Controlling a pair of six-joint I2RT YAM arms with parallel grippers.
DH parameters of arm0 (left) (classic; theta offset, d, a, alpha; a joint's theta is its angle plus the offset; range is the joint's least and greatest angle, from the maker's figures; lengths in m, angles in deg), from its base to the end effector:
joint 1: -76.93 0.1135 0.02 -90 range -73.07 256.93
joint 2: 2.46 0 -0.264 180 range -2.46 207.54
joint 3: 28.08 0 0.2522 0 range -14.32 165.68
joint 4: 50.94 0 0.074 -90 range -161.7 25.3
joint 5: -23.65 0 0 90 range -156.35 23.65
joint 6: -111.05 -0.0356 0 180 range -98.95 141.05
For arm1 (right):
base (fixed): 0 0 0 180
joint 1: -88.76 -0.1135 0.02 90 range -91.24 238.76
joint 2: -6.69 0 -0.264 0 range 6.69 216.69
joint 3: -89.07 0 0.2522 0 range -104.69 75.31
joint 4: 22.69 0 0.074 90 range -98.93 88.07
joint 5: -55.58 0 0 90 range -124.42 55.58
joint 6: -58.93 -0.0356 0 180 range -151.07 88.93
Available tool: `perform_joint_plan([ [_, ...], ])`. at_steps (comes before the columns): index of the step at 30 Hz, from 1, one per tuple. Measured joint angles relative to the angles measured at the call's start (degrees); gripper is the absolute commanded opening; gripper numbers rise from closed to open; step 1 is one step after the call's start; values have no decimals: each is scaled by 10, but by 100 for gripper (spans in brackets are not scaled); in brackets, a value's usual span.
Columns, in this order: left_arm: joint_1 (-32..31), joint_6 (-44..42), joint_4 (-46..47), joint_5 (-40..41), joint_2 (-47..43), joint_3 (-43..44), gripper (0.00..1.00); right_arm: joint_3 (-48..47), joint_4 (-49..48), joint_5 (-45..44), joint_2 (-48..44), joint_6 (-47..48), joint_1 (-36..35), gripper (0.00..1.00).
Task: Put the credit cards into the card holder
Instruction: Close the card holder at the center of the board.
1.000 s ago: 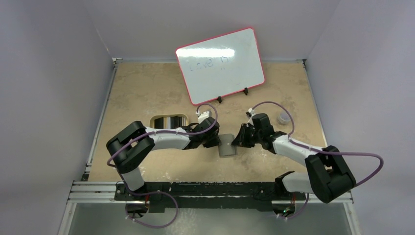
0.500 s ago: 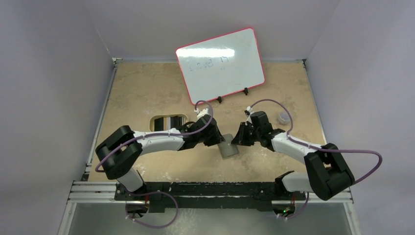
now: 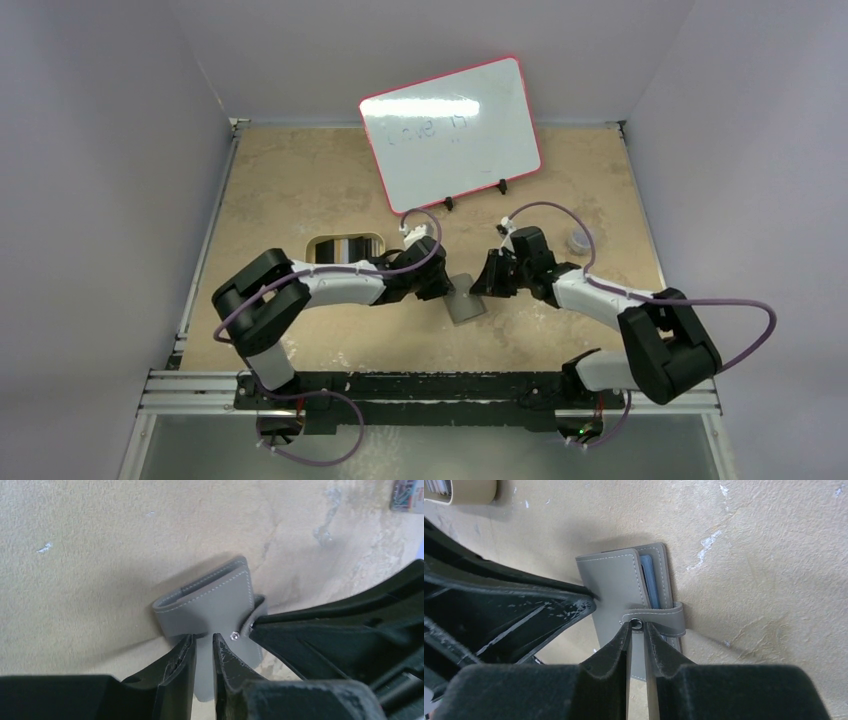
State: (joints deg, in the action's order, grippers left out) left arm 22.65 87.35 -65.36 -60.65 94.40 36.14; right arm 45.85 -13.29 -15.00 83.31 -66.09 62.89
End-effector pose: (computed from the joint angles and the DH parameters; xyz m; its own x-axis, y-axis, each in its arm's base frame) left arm 0.2005 -0.2727 0.1595 -0.8754 -0.3433 -0.3404 -0.0825 0.7998 -0.5946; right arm 0.2183 0.1190 0.1584 -0.8628 0.1831 -0.4712 -0.1659 0.7779 0.6061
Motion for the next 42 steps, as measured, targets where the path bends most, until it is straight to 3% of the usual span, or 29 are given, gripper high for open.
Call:
perform_joint_plan([
  [16,6,-25,3,4,45,34,15,-19,23,14,3,27,-2,19],
  [42,6,-22,-2,5,48,38,16,-25,19,61,32,41,-14,20],
])
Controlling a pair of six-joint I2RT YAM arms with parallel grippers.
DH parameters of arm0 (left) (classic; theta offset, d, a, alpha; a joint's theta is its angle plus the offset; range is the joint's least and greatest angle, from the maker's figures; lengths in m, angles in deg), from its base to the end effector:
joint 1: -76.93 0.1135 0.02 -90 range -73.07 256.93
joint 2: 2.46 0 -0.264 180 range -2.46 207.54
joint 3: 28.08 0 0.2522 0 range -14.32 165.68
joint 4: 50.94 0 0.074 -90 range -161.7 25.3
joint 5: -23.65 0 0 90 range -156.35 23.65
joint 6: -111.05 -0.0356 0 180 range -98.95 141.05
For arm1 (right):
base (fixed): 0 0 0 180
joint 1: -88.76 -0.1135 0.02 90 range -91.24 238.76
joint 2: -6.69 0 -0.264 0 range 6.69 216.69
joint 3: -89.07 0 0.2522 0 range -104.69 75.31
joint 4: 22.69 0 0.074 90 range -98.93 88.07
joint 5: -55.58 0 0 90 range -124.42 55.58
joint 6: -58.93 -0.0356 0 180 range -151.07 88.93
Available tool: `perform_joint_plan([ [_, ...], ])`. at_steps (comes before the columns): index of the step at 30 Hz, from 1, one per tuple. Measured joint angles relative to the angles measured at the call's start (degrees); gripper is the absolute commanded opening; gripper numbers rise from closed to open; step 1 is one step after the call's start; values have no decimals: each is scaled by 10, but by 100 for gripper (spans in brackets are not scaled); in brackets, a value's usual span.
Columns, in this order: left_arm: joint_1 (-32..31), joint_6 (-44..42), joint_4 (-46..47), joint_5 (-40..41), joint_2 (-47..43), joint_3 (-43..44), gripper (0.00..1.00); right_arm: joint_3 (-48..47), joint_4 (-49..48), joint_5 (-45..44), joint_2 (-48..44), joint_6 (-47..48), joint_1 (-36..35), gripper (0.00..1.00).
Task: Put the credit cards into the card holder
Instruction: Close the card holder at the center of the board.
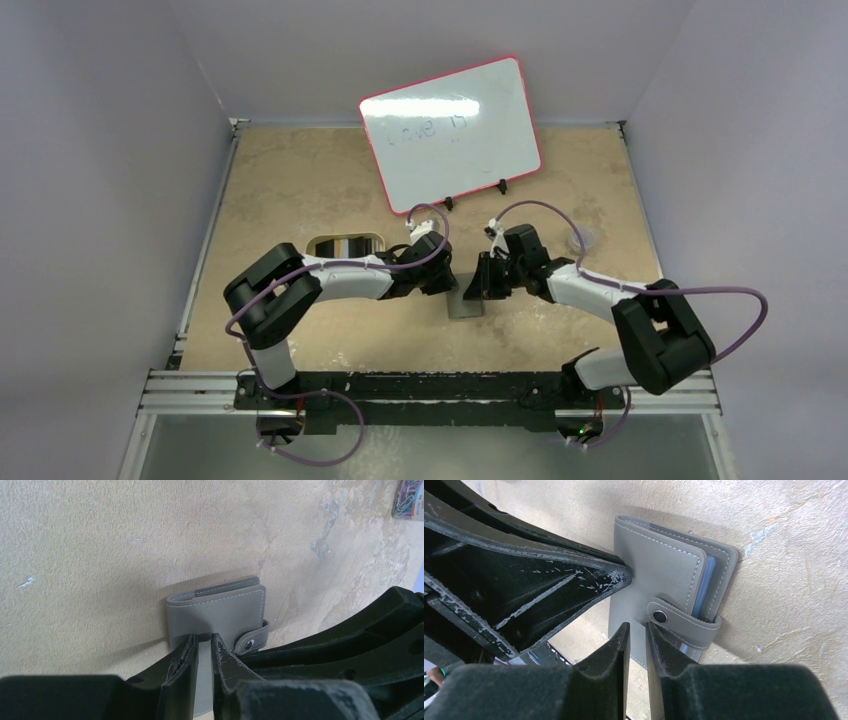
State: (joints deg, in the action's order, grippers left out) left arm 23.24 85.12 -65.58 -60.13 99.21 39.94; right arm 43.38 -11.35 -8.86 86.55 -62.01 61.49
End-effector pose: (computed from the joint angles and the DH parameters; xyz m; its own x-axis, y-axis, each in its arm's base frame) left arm 0.2140 -0.2847 0.1506 -0.8753 -0.3186 -0.3637 -0.0659 0.8238 -0.5630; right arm 0.2210 0.1312 0.1560 -0.8946 0.0607 -0.4428 -0.2590 0.7370 0.6243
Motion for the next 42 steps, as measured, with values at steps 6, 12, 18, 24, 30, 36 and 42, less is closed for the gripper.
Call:
perform_joint_plan([
  [6,0,1,0,0,2,0,17,-11,40,0,-34,1,-1,21],
  [12,0,4,-6,2,4,5,17,-32,88,-38,-83,-1,0,23],
  [18,0,4,-12,2,5,9,17,-37,108,-80,-84,-2,3,25],
  [24,-1,4,-14,2,6,10,18,-36,102,-81,-55,-2,7,25],
  [30,-1,5,-15,2,6,13,18,-32,85,-79,-44,-1,7,24],
  [36,-1,9,-16,2,6,13,18,-24,53,-76,-30,-2,7,23],
  [42,-1,9,-16,2,6,14,18,-24,39,-68,-18,-4,7,22],
])
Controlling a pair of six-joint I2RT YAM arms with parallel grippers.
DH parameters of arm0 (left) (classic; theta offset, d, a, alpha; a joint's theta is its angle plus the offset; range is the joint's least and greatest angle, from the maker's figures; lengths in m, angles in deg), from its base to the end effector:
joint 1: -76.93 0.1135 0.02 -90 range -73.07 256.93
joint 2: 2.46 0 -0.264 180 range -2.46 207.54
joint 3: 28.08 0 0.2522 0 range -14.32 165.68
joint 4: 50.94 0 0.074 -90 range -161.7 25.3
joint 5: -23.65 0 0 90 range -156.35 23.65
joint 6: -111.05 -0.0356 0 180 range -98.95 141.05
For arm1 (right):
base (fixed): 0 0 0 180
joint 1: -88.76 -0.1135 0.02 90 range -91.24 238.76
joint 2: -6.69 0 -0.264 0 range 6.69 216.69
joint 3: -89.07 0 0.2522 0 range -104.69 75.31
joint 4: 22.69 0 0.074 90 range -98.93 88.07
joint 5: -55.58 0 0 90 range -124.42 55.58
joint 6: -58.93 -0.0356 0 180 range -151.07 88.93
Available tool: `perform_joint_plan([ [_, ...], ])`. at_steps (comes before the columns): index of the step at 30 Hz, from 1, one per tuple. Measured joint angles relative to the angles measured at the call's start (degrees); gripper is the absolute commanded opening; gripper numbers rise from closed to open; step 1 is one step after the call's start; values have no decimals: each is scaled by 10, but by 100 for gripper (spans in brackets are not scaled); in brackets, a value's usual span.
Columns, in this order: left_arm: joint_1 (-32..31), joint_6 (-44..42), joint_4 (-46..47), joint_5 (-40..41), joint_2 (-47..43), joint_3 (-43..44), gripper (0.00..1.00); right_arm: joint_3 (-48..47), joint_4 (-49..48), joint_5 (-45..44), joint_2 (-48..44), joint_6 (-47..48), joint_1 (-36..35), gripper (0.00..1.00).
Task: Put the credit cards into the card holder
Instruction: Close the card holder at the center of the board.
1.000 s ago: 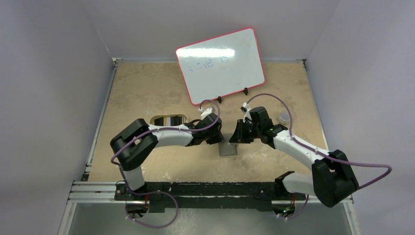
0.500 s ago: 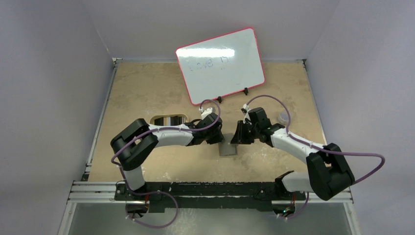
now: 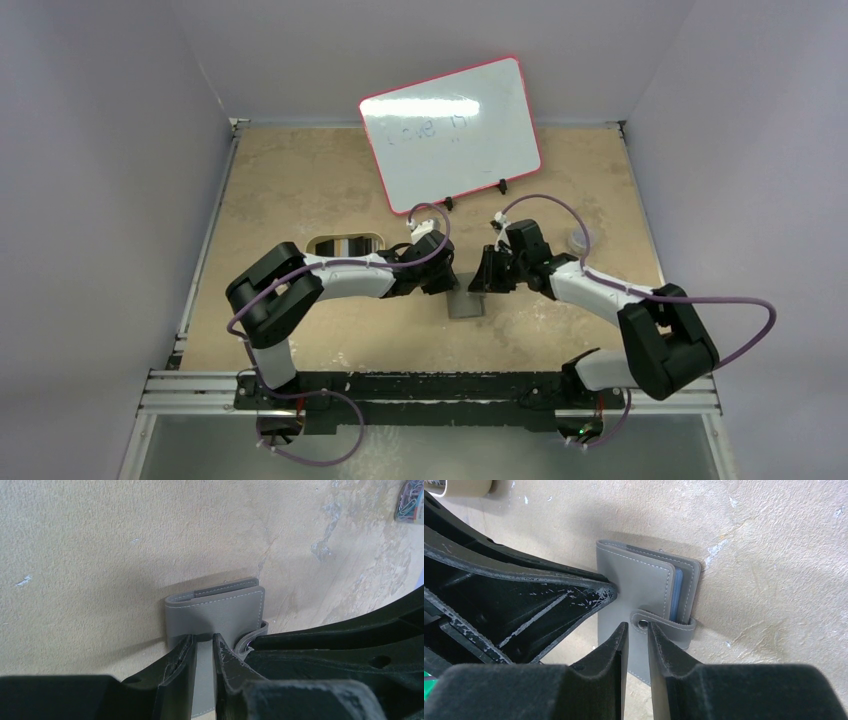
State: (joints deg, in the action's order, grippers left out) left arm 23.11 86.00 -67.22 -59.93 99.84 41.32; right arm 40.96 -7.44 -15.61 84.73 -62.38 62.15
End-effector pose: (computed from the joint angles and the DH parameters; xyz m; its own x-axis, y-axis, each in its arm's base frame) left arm 0.2154 -0.2878 0.1517 -0.8767 -0.3263 -0.3534 -0.0834 0.8267 -0.5564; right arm 0.2271 0.1266 0.1695 -0.8678 0.1155 -0.4834 -0.2063 0.8012 0.5617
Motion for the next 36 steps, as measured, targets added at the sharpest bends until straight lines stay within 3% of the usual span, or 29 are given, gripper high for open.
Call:
perform_joint_plan([
  [36,0,7,0,0,0,0,18,14,-48,27,18,-13,-12,21],
])
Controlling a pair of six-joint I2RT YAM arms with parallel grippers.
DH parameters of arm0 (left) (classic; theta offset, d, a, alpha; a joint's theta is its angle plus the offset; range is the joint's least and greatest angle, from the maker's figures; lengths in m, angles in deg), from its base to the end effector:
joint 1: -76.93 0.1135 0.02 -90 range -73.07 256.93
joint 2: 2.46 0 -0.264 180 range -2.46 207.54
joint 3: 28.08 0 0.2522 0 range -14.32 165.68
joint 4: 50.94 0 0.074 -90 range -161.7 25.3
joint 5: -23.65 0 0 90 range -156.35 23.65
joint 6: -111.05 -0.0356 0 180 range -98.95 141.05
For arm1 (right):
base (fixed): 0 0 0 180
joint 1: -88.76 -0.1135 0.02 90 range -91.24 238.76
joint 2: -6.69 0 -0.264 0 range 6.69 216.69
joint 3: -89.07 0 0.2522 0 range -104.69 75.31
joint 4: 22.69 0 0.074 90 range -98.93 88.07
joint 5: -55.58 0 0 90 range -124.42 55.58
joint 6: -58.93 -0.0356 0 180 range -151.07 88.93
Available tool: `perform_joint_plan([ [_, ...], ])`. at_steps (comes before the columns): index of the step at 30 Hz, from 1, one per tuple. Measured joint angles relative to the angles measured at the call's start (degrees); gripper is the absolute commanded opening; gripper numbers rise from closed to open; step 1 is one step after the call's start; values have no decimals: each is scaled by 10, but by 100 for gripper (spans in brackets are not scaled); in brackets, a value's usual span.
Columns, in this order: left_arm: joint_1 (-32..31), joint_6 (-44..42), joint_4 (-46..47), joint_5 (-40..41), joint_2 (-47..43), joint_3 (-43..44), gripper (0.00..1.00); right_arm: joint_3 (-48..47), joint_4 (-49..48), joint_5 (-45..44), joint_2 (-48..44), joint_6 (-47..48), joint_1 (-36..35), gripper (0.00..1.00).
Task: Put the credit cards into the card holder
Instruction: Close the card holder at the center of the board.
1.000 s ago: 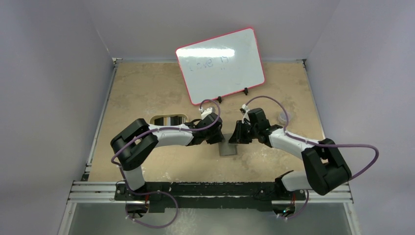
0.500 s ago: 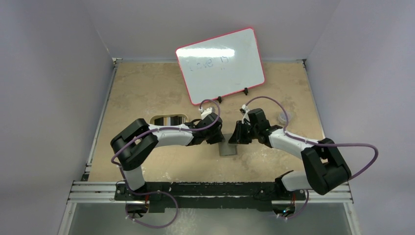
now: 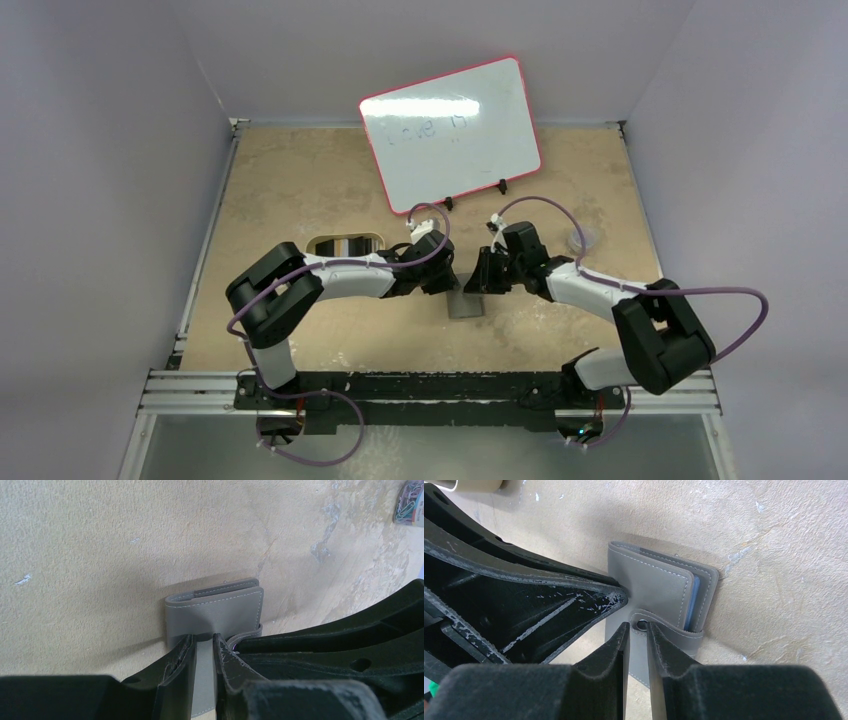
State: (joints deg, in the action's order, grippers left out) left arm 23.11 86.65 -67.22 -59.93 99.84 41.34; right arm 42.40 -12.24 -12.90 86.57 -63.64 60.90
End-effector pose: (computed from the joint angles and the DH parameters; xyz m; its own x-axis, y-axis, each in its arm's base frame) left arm 0.2155 -0.2879 0.1518 -0.8756 -0.3357 -0.3472 -0.0932 0.8228 -0.5606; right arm 0.2256 0.1340 0.1613 -0.8747 0.1041 -0.4733 -0.2355 0.7623 0.6029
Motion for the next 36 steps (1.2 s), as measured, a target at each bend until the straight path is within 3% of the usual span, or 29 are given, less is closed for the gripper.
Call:
perform_joint_plan([
  [36,0,0,-1,0,0,0,18,-68,112,-118,17,-10,-61,17],
])
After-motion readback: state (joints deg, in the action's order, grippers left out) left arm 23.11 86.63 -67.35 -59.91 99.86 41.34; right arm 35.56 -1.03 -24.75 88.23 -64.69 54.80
